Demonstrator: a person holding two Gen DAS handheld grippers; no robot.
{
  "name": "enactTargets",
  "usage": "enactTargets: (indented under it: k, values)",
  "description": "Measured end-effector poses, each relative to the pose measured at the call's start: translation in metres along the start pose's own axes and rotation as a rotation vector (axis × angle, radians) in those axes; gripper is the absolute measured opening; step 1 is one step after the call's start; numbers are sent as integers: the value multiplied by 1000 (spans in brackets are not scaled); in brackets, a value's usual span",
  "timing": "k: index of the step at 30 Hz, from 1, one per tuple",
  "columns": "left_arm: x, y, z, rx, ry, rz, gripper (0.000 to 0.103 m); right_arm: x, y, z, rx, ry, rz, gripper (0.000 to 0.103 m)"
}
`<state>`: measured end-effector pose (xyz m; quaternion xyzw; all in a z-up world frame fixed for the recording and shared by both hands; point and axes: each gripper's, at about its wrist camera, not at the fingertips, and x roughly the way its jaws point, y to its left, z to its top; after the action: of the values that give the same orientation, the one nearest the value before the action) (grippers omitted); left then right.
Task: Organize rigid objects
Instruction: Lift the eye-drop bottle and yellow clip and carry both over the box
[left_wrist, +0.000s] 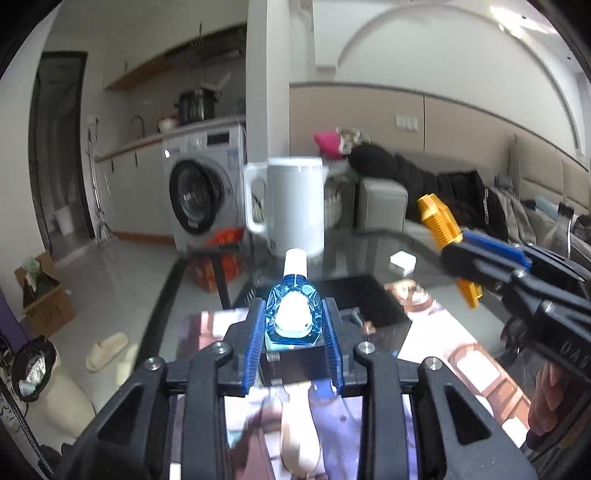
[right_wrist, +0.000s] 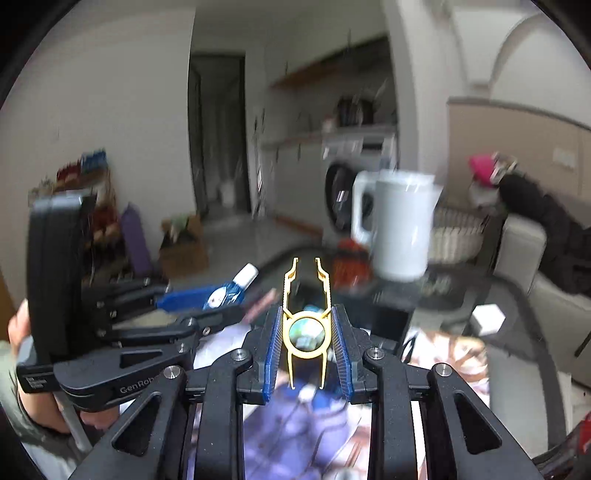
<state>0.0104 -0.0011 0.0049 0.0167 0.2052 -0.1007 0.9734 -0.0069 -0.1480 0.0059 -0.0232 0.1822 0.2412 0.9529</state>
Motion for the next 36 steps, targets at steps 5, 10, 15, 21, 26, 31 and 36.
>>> enactTargets:
  k: [5, 10, 15, 21, 26, 31, 36]
  values:
    - [-13, 3, 5, 8, -66, -2, 29, -36, 8, 7, -39, -180, -59, 26]
    - [-15, 10, 5, -4, -66, -2, 29, -36, 7, 7, -19, -177, -54, 26]
    - [-14, 4, 7, -12, -61, -2, 29, -31, 5, 11, -2, -161, -57, 26]
    - [0, 5, 18, -33, -66, -6, 29, -23, 5, 19, -2, -160, -62, 26]
    - [20, 5, 29, -36, -84, 7, 29, -3, -1, 28, -1, -171, -75, 26]
    - [45, 8, 37, -40, -74, 8, 29, 25, -18, 41, 31, -179, -95, 26]
    - [66, 12, 41, -59, -50, 5, 29, 49, -31, 48, 45, -182, -118, 26]
